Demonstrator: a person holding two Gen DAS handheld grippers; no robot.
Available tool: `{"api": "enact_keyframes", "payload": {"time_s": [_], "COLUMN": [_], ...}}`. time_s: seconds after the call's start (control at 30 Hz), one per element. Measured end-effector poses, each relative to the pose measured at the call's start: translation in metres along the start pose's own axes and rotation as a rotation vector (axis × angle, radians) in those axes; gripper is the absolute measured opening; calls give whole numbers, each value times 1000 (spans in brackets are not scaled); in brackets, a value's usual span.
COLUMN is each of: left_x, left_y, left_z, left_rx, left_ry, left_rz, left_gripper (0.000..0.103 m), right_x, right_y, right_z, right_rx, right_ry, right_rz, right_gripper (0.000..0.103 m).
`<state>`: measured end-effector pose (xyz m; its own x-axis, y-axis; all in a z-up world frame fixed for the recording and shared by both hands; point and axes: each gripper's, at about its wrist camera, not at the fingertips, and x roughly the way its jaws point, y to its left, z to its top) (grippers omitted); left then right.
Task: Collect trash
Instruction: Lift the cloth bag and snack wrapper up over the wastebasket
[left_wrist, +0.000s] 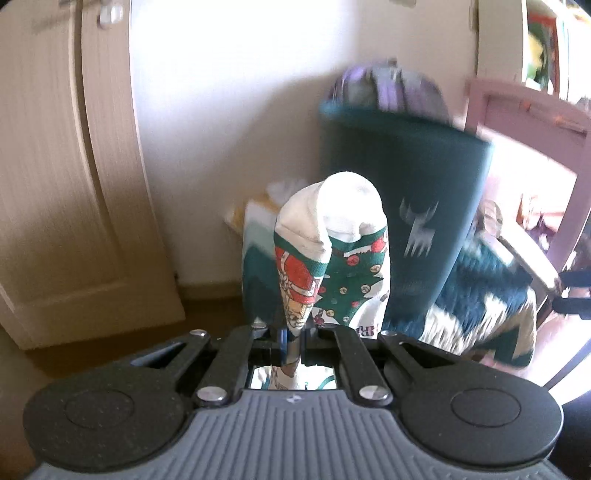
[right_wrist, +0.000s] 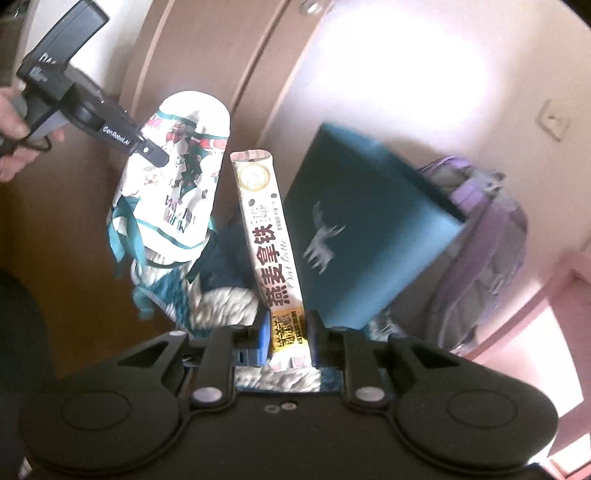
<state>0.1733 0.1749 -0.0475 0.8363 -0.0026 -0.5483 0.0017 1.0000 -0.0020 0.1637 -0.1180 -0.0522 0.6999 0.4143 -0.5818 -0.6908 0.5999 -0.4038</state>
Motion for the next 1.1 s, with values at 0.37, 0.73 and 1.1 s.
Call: {"api": "enact_keyframes", "payload": {"time_s": [0.37, 0.73, 1.1], "left_x": [-55, -76, 9], "left_y": [-43, -80, -109], "left_z": [122, 249, 263], "left_rx": [1, -9, 23], "left_ry": [-191, -393, -303], "left_rz": [-13, 7, 30], "left_gripper": [6, 6, 6], "right_x": [-30, -10, 61], "right_y": [-51, -113, -137], "right_z": [44, 81, 95], "right_rx": [43, 77, -55], "right_ry": [-103, -61, 54], "right_rz": [-167, -312, -301], "right_gripper": [19, 19, 19]}}
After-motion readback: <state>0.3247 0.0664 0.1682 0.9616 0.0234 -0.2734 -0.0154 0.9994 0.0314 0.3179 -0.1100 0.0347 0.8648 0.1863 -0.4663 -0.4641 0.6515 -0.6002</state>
